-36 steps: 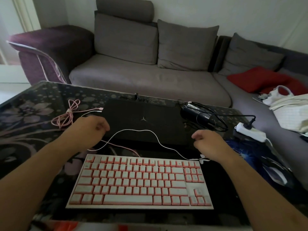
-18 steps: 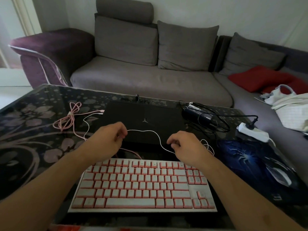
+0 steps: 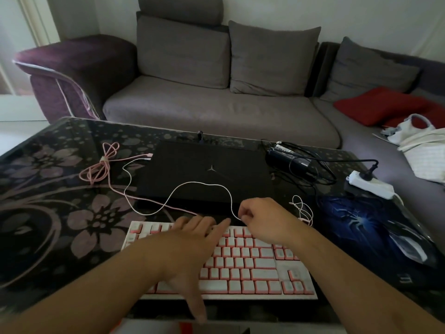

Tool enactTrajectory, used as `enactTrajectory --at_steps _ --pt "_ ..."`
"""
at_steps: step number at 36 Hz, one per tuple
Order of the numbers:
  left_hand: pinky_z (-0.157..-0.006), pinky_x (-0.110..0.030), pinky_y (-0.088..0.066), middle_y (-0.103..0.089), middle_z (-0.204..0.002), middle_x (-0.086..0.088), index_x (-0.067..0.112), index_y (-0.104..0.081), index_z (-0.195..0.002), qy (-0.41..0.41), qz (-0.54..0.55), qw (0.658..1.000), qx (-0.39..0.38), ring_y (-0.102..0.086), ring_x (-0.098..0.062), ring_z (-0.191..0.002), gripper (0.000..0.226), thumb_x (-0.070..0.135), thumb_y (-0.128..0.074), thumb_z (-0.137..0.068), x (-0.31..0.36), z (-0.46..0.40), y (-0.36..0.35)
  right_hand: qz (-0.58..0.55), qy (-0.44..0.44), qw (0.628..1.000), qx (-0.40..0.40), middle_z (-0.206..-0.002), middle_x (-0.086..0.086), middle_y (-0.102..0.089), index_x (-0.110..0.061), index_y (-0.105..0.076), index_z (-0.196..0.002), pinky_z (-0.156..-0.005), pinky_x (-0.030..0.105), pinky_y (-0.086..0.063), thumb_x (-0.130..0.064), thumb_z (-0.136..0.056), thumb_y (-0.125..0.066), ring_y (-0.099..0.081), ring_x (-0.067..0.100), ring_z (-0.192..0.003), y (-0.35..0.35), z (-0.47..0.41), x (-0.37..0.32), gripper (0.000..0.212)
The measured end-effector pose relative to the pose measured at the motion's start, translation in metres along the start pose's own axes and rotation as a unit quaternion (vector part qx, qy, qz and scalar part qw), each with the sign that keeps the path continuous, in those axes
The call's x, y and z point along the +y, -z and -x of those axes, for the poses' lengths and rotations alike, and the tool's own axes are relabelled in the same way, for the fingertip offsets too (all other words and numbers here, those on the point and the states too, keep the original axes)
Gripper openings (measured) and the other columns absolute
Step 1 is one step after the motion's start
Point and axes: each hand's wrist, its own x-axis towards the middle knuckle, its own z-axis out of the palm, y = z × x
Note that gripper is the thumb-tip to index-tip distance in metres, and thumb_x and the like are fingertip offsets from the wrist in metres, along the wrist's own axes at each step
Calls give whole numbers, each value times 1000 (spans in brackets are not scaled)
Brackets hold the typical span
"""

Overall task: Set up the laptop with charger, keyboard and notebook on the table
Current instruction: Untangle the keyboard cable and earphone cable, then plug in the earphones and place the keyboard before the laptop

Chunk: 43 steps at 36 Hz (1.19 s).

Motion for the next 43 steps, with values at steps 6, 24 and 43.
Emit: enactTrajectory --at_steps 6,24,43 --pt "-125 -48 -19 -13 -162 8 42 17 -158 -27 -19 998 59 -19 -18 -148 143 68 -85 -61 3 1 1 -44 -9 999 -14 -98 -10 -68 -34 -70 -100 -73 21 -48 -26 -107 -56 -66 5 -89 3 0 2 17" --pt "-124 -45 -26 -15 -161 16 44 13 -158 -4 9 997 81 -21 -12 -148 141 67 -86 -60 -26 8 4 -37 -80 994 64 -86 -15 -73 -31 -77 -82 -66 17 -46 -19 -97 -69 -65 -1 -85 21 -1 34 21" --pt "-101 -33 -55 -56 -132 8 34 -62 -135 188 129 940 254 -59 -10 -114 39 15 -59 -101 -72 -23 20 0 20 996 88 -96 -13 -63 -36 -68 -91 -86 29 -59 -10 -96 -70 -63 5 -90 6 -26 -12 27"
